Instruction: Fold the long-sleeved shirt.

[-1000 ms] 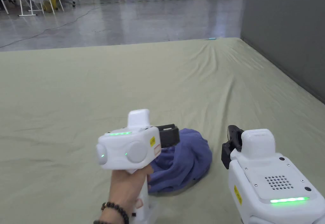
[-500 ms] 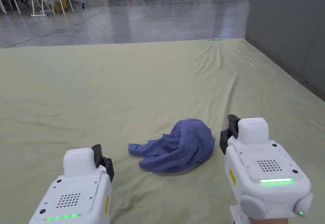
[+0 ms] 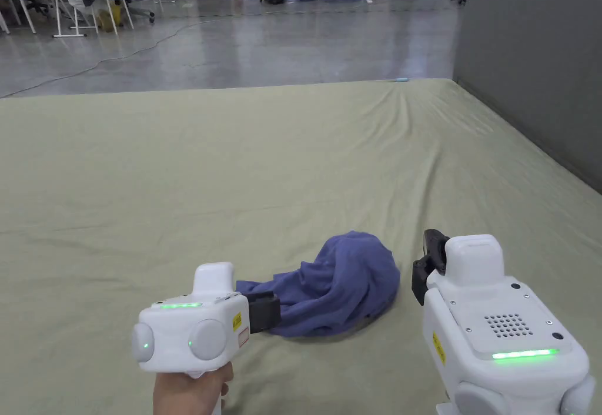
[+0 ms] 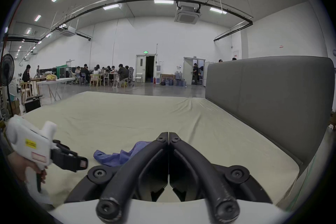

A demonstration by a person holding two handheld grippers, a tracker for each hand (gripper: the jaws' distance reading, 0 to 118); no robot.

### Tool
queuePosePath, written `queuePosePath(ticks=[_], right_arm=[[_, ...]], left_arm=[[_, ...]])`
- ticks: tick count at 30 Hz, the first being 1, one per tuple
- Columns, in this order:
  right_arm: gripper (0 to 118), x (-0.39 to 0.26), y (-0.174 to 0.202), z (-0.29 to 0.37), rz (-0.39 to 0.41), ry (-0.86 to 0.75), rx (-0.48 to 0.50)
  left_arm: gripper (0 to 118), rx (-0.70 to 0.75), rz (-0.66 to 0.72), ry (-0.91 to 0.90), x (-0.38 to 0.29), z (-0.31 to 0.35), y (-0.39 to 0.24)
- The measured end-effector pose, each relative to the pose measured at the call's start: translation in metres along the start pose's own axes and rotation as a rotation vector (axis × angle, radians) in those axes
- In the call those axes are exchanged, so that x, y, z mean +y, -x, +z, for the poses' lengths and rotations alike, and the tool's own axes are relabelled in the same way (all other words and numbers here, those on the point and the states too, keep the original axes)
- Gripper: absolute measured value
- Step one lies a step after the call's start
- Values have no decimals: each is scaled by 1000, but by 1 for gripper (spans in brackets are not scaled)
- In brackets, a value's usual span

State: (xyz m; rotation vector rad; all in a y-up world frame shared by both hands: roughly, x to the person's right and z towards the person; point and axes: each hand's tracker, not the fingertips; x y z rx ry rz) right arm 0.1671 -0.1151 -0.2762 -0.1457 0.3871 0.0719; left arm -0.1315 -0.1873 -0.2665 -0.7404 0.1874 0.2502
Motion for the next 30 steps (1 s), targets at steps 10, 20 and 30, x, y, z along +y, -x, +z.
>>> queuePosePath(ticks=[10, 20, 30], right_arm=[[0, -13, -16, -22, -11, 62, -33], [7, -8, -43, -106, -35, 274, -31], [102, -32, -56, -299, -159, 769, 148]], left_arm=[[47, -20, -192, 170, 7, -95, -31], [0, -99, -145, 114, 9, -72, -30], [0, -72, -74, 36, 9, -22, -7]])
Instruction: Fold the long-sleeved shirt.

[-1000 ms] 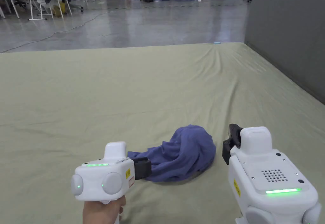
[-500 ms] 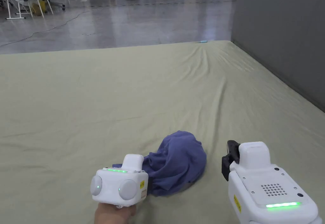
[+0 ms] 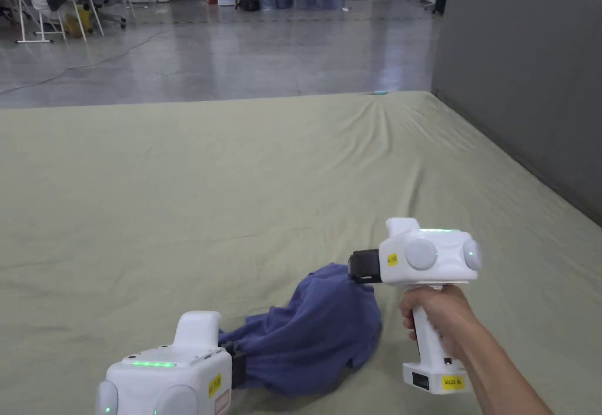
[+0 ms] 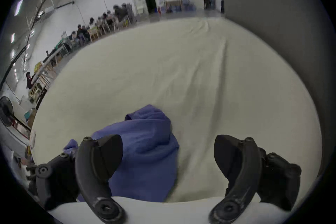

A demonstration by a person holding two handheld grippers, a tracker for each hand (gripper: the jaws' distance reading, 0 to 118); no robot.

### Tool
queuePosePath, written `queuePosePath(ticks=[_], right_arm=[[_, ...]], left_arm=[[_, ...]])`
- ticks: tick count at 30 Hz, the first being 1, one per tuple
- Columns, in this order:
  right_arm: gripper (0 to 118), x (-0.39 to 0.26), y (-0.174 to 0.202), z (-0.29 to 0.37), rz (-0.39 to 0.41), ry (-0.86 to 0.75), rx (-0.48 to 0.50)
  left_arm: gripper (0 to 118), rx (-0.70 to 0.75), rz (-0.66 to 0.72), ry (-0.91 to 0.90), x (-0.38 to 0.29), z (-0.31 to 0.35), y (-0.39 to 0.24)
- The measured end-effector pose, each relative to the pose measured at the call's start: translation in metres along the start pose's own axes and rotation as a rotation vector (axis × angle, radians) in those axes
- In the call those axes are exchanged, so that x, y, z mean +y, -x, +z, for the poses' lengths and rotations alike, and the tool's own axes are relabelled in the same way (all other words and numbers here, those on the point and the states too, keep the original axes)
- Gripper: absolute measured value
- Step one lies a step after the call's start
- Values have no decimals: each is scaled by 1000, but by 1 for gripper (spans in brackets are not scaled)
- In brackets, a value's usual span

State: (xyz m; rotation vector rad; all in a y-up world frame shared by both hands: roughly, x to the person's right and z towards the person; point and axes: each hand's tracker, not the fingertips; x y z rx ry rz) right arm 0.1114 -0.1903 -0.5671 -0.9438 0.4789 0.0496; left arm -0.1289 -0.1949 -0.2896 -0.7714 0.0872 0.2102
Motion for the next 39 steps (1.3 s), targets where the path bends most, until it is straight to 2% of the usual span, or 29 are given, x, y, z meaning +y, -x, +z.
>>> queuePosePath(ticks=[2, 3, 4, 6, 7, 9, 11, 12, 17, 19, 24, 29, 34, 39], right_arm=[[100, 4, 4, -25, -3, 49, 8], [94, 4, 5, -33, -1, 62, 8], [71, 4, 9, -42, 1, 74, 5], [36, 0, 14, -53, 12, 130, 30], [14, -5, 19, -57, 12, 170, 64], [7, -7, 25, -49, 10, 133, 111], [6, -10, 37, -29, 109, 97, 22], [6, -10, 37, -21, 125, 65, 25], [6, -3, 34, 41, 37, -155, 117], [6, 4, 39, 65, 30, -223, 163], [6, 36, 73, 128, 107, -409, 176], [6, 121, 112, 169, 168, -518, 159], [6, 218, 149, 221, 194, -643, 123], [6, 292, 165, 256, 187, -736, 116]], left_arm=[[0, 1, 11, -1, 1, 1, 5], [0, -1, 16, 1, 1, 2, 6], [0, -5, 18, 2, 2, 2, 6], [0, -1, 13, 3, 3, 3, 7], [0, 1, 8, -1, 4, 3, 7], [0, -5, 4, -2, 9, 4, 7], [0, 10, 0, -13, 15, 5, 10], [0, 25, -3, -34, 19, 8, 12], [0, 61, 60, -232, 71, 47, 33], [0, 53, 64, -286, 100, 66, 40], [0, 100, 4, -422, 176, 112, 47], [0, 199, -93, -535, 270, 138, 52], [0, 326, -192, -600, 366, 160, 57], [0, 312, -96, -639, 431, 187, 68]])
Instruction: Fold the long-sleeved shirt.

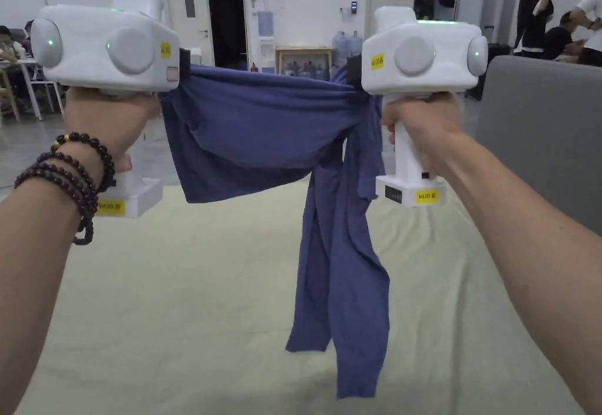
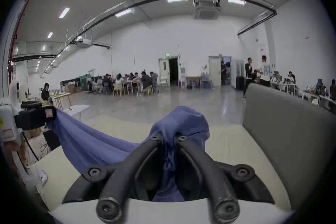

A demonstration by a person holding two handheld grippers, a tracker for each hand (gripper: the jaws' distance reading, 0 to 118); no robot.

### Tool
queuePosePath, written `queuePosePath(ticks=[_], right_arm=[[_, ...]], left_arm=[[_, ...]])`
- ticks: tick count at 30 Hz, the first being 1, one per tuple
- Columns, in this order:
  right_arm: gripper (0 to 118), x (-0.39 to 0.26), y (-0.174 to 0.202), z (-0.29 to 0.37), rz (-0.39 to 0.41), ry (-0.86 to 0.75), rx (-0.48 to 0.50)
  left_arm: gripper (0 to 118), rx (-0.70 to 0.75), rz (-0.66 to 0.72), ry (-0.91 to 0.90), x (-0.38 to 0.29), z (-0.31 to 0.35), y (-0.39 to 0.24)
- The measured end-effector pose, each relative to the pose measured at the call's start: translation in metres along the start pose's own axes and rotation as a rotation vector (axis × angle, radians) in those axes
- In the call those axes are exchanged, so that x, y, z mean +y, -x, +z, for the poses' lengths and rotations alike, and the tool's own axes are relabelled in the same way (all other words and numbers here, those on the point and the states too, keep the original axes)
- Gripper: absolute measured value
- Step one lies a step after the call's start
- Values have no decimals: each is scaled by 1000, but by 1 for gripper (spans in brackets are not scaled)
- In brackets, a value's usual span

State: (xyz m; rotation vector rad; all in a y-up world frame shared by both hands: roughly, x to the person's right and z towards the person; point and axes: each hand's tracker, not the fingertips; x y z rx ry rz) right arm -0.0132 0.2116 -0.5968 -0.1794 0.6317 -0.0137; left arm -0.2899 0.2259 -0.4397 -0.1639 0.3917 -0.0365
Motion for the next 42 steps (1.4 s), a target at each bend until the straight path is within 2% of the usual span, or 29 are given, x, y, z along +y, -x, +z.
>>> queuePosePath(ticks=[3, 7, 10, 15, 19, 21, 24, 27, 30, 33, 38, 42], right_arm=[[6, 19, 5, -3, 15, -13, 0], [6, -1, 4, -14, 41, -2, -17], [6, -50, -3, -30, 5, 89, -26], [6, -160, -12, -57, -12, 266, -33], [6, -227, -20, -65, -71, 351, -27], [6, -235, -21, -50, -109, 367, -11], [6, -254, -18, -18, -121, 356, -1], [6, -292, -13, 26, -111, 397, -23], [6, -347, 2, 76, -61, 463, -38], [5, -402, 10, 125, -14, 539, -46], [4, -455, 16, 194, -14, 653, -52], [4, -476, 14, 209, -31, 707, -64]], left_arm=[[0, 13, -18, -14, 14, -6, 2], [0, 4, -26, -19, -6, -11, -3], [0, -10, -13, 52, -49, -24, -6], [0, -28, -53, 198, -152, -46, -15], [0, -50, 34, 291, -214, -40, -16], [0, -53, 93, 304, -232, -31, -12], [0, -84, 135, 325, -254, 8, -11], [0, -119, 131, 372, -288, 55, -17], [0, -117, 61, 500, -339, 101, -32], [0, -153, 47, 617, -386, 149, -45], [0, -187, 83, 750, -441, 199, -41], [0, -209, 74, 785, -459, 218, -46]])
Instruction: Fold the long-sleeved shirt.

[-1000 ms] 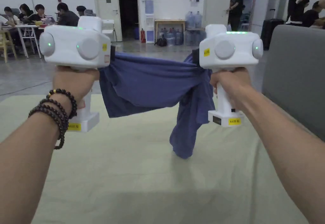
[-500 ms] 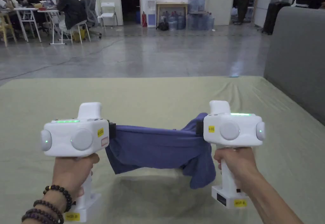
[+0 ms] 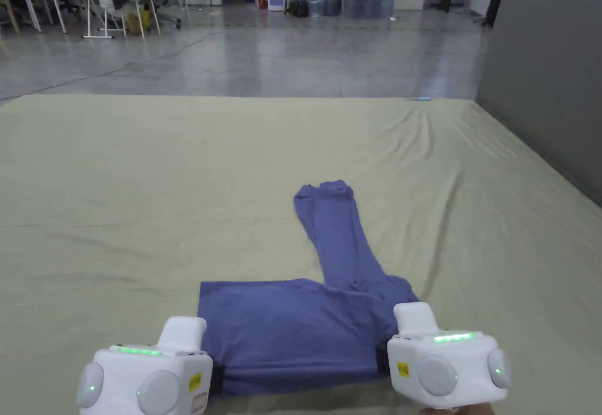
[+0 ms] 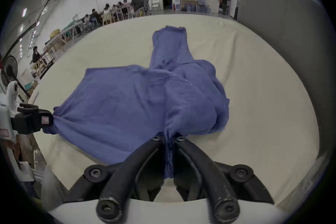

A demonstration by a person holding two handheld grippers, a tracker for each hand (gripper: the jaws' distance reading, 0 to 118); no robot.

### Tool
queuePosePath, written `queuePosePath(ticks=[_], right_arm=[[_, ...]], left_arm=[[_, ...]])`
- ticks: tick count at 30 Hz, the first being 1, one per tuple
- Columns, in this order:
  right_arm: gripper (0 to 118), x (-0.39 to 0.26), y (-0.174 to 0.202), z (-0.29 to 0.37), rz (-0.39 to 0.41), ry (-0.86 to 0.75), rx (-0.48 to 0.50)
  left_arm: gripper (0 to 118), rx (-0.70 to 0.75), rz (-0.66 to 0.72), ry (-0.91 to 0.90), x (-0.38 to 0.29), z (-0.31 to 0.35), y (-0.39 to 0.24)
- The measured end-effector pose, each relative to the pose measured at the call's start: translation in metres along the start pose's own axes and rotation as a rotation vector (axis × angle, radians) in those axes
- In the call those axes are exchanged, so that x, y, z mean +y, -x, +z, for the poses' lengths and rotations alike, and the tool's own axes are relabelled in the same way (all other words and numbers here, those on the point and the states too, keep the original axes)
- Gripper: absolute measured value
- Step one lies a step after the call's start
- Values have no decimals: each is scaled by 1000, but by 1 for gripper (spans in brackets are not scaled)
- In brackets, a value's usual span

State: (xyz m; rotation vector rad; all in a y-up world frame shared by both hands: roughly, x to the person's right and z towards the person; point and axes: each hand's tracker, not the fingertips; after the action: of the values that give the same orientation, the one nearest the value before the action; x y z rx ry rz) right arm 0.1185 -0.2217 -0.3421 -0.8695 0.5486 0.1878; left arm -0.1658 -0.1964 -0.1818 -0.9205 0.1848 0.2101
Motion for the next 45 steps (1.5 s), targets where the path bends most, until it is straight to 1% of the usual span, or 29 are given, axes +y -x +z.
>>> queuePosePath(ticks=[1, 2, 3, 4, 5, 6, 8, 10, 11, 12, 13, 16, 18, 21, 24, 26, 27, 28, 34, 35, 36, 37, 38, 40, 41, 42, 43, 44, 45], right_arm=[[4, 0, 0, -2, 1, 6, -1], [9, 1, -1, 2, -1, 4, 6], [25, 2, -1, 7, -13, -12, 7], [68, 5, -3, 17, -35, -48, 23], [96, 7, -5, 28, -46, -81, 22], [109, 8, -8, 41, -41, -120, -7], [109, 8, -16, 71, -48, -228, -25], [106, 10, -30, 84, -81, -244, -63], [96, 11, -36, 88, -103, -234, -76], [62, 11, -42, 90, -122, -220, -84], [0, 10, -47, 90, -129, -223, -80], [0, 17, -62, 78, -152, -170, -121], [0, 16, -65, 79, -157, -153, -61], [0, 26, -73, 75, -160, -156, -70], [0, 31, -72, 63, -153, -138, -53], [0, 30, -65, 59, -152, -128, -39], [0, 32, -65, 56, -152, -122, -37], [0, 35, -66, 53, -150, -115, -33], [0, 35, -64, 32, -153, -73, -27], [0, 38, -64, 30, -150, -68, -29], [0, 41, -65, 28, -146, -64, -34], [0, 45, -65, 26, -141, -61, -37], [0, 44, -64, 25, -135, -61, -40], [0, 53, -66, 21, -127, -59, -42], [0, 59, -68, 19, -123, -62, -43], [0, 63, -70, 17, -120, -67, -49], [0, 69, -73, 14, -118, -71, -53], [4, 77, -76, 12, -118, -75, -58], [27, 83, -79, 9, -121, -77, -65]], left_arm=[[0, 4, -1, -1, -2, -1, -1], [0, -4, 13, -14, -3, -1, 0], [3, -15, 26, -25, -1, 1, 1], [35, -17, 31, -36, 2, 1, 3], [81, -6, 34, -59, 6, 7, 3], [113, -3, 23, -69, 9, 13, 4], [117, -12, 17, -179, 12, 33, 6], [113, -13, 17, -179, 20, 43, 8], [99, 11, 23, -170, 23, 46, 7], [59, 28, 30, -180, 23, 50, 6], [0, 23, 32, -201, 25, 50, 8], [0, 30, 51, -189, 32, 39, 11], [0, 0, 69, -180, 43, 30, 14], [0, -5, 90, -181, 64, 13, 17], [1, 13, 106, -160, 101, -27, 31], [68, 65, 125, -107, 129, -63, 40], [84, 83, 141, -85, 139, -78, 45], [85, 88, 155, -59, 146, -89, 45], [85, 131, 173, 88, 163, -156, 51], [82, 122, 172, 92, 158, -156, 45], [74, 116, 165, 113, 151, -153, 38], [66, 160, 127, 131, 143, -153, 29], [52, 208, 54, 67, 139, -145, 18], [0, 197, 1, 64, 143, -137, 14], [0, 138, -16, 48, 143, -129, 8], [0, 211, -29, 25, 142, -123, 5], [0, 137, -37, 10, 143, -117, 4], [0, 97, -15, -2, 146, -109, 9], [0, 100, -8, -5, 148, -103, 7]])
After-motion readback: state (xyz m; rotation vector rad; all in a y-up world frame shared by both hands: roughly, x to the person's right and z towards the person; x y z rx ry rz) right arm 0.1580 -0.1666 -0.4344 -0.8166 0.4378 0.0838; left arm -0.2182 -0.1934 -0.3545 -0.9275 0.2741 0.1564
